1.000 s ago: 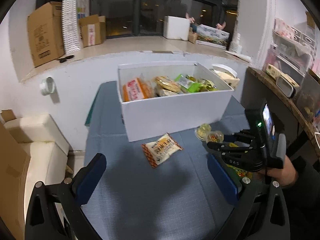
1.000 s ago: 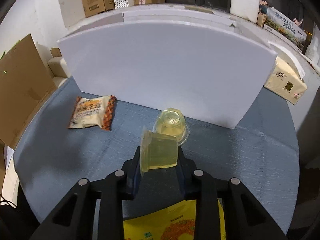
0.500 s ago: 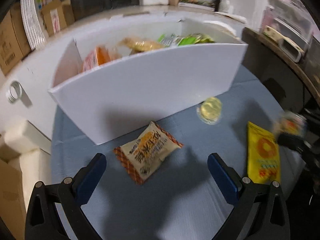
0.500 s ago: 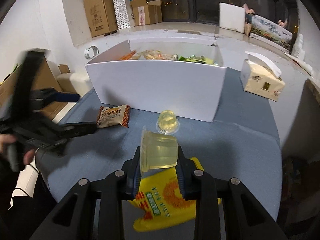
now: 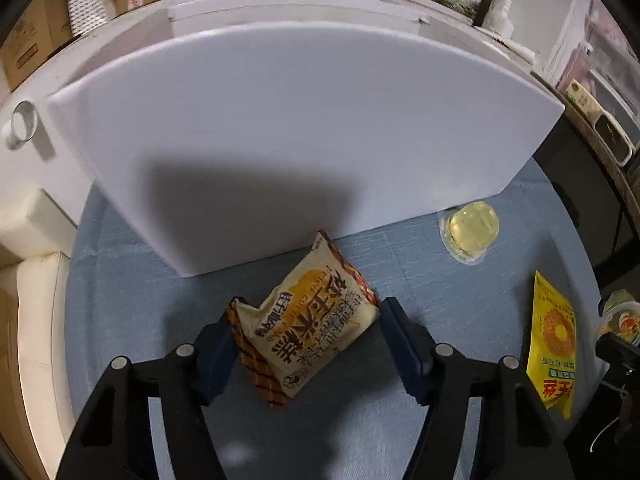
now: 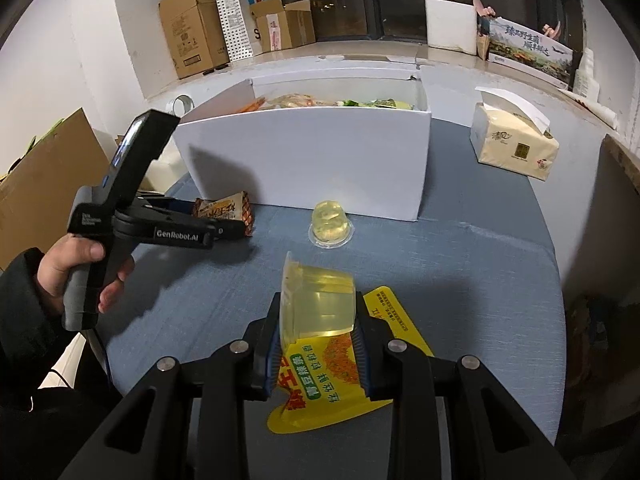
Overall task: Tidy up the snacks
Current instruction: 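Grasp a jelly cup with the right tool while the left grasps the small striped snack bag, then release the jelly cup and striped bag into the white box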
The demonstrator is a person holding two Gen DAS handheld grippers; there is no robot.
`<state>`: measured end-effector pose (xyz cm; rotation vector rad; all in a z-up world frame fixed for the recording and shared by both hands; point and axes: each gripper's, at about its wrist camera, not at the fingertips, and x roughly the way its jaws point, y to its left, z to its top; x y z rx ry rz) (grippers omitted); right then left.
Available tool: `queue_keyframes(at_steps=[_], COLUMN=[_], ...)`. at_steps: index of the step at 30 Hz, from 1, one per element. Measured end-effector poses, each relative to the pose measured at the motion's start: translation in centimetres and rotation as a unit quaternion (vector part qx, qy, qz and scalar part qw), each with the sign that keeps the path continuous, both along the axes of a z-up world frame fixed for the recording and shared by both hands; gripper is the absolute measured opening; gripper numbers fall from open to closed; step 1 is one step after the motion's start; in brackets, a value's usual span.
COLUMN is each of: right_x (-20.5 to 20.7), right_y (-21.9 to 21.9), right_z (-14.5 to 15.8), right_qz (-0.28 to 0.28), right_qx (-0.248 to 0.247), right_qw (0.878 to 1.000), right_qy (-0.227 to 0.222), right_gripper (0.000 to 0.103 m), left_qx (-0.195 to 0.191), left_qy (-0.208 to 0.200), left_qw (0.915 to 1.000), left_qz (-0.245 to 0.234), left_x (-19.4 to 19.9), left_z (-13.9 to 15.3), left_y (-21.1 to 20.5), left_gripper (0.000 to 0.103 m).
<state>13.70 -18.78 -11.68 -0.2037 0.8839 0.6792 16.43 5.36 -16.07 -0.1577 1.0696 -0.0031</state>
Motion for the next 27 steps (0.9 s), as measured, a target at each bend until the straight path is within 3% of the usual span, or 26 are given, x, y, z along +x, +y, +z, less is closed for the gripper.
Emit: queue_keyframes(at_steps=[5, 10, 17, 22, 27], right_x=[-0.3, -0.7, 0.1, 2.7, 9.1], right_y=[0.2, 0.3, 1.1, 3.1, 5.8], right_z=[0.1, 0.5, 3.9, 7.5, 9.5], right_qz=[0.004, 0.006, 0.011, 0.022, 0.011], right_qx=[-0.004, -0.002, 0.021, 0.035, 0.048], right_qw=[1.0, 1.0, 0.999, 0.996, 0.996], right_qy=[-0.006, -0.013, -0.044, -0.08, -0.074], right_gripper=[0.033, 0.033, 0.033, 0.033, 0.033], left_qx=[-0.016, -0.022, -0.013, -0.004, -0.009], left_qy=[-0.039, -0.092, -0.158, -0.18, -0.162], left_qw=[0.999, 0.9955, 0.9874, 0.9837, 0.9866], left_qz=[0.012, 0.008, -0.006, 0.0, 0.019], left_x=[-2.8, -5.9, -6.4, -2.2, 4.1], left_z=[2.7, 7.9, 14.7, 17.5, 17.0], left_y=[0.3, 0.5, 0.9, 1.9, 3.5], left_gripper=[0.071, 0.072, 0.072, 0.072, 0.072])
